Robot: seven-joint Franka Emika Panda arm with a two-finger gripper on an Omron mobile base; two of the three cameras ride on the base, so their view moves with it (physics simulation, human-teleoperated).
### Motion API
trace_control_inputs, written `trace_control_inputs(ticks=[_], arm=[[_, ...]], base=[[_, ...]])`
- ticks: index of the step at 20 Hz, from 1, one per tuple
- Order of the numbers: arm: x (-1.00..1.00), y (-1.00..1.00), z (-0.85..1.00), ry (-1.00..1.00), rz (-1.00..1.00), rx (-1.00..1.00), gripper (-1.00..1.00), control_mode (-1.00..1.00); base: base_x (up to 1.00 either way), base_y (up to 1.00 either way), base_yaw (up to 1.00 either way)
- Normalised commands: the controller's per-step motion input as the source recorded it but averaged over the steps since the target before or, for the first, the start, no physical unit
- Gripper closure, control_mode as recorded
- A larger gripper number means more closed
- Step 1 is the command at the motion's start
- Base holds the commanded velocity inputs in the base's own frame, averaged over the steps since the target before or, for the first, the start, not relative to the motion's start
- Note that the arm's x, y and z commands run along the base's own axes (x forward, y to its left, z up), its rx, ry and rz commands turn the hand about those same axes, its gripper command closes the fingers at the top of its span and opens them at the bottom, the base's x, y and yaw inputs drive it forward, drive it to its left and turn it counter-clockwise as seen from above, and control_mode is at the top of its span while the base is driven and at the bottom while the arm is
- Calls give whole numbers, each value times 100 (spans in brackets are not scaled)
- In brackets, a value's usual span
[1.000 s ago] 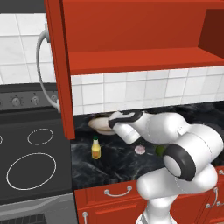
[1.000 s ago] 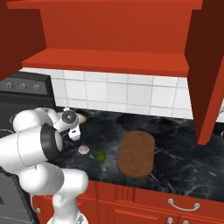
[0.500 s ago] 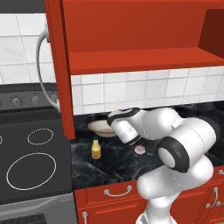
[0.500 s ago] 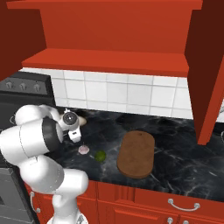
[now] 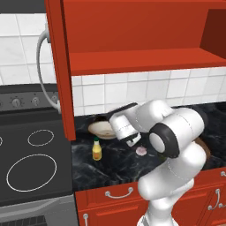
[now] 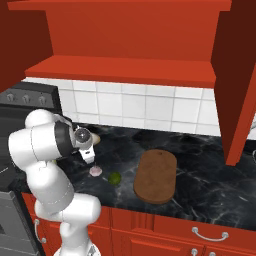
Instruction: Open the cabinet. Place the bowl and condiment on the counter. Then place the lime and garlic on the cutting board.
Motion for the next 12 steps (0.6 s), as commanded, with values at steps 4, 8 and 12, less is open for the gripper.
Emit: trace_control_inputs(ticks=[4,8,12], arm=[[21,15,-32,0,0,-6,100,-100],[18,8,-31,0,0,-5,100,-100],[4,3,-16,0,0,-4,100,-100]], base=[[0,0,0],[0,0,0],[0,0,0]])
